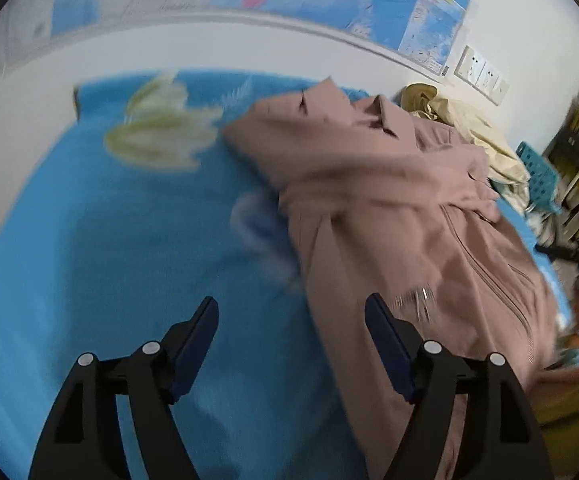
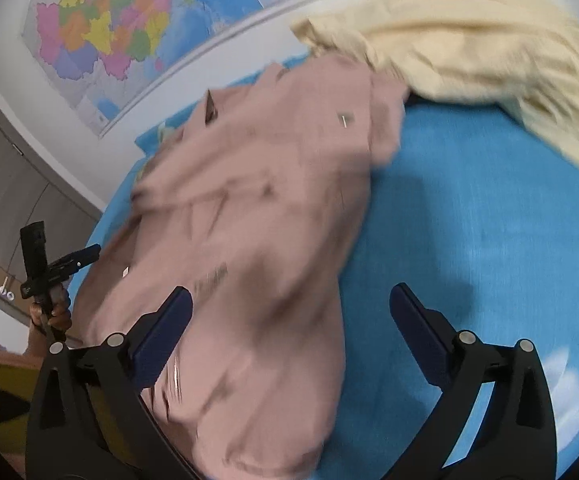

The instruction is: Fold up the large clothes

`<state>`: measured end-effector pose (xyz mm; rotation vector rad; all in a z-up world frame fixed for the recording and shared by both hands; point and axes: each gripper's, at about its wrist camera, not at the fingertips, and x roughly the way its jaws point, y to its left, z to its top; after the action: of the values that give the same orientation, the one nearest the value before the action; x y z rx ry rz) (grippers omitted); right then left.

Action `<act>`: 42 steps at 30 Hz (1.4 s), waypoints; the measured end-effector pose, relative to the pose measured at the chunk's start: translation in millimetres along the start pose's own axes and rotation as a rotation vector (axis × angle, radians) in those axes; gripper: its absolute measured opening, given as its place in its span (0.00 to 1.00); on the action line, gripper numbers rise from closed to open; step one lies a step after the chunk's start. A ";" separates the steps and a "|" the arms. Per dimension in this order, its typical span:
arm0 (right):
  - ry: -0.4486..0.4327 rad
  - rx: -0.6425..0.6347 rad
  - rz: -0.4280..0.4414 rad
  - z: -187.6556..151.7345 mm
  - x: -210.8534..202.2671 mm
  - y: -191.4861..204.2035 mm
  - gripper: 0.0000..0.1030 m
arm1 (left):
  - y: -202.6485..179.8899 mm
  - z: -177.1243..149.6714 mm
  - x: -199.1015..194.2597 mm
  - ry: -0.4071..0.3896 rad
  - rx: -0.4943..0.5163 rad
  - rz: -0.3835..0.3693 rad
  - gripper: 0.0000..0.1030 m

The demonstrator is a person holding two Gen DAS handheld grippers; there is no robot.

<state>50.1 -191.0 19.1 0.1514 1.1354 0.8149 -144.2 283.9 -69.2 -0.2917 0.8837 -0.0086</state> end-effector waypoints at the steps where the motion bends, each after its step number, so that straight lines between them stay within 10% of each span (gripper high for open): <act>1: 0.011 0.008 0.016 -7.9 -1.8 -2.1 0.95 | 0.8 -6.3 -0.9 0.010 -0.008 -0.023 0.71; 18: 0.052 0.006 0.271 -66.3 6.0 11.6 0.84 | -30.4 -67.6 -10.5 0.075 -0.019 -0.282 0.84; 21: 0.081 0.034 0.322 -71.1 14.1 9.9 0.42 | -35.6 -67.2 -8.4 0.084 -0.025 -0.291 0.65; 22: 0.090 0.055 0.340 -73.6 16.7 6.7 0.35 | -34.6 -68.0 -8.0 0.099 -0.033 -0.321 0.38; 25: 0.063 0.083 0.396 -75.0 11.7 7.0 0.26 | -41.3 -68.6 -3.1 0.126 -0.047 -0.281 0.12; 42: -0.168 -0.030 0.563 -62.3 -76.8 59.5 0.17 | -20.5 -45.0 -96.2 -0.115 -0.167 -0.361 0.06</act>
<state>-45.8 -216.1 78.2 0.5212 0.9282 1.2896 -237.5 265.3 -17.8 -0.5996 0.7097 -0.2508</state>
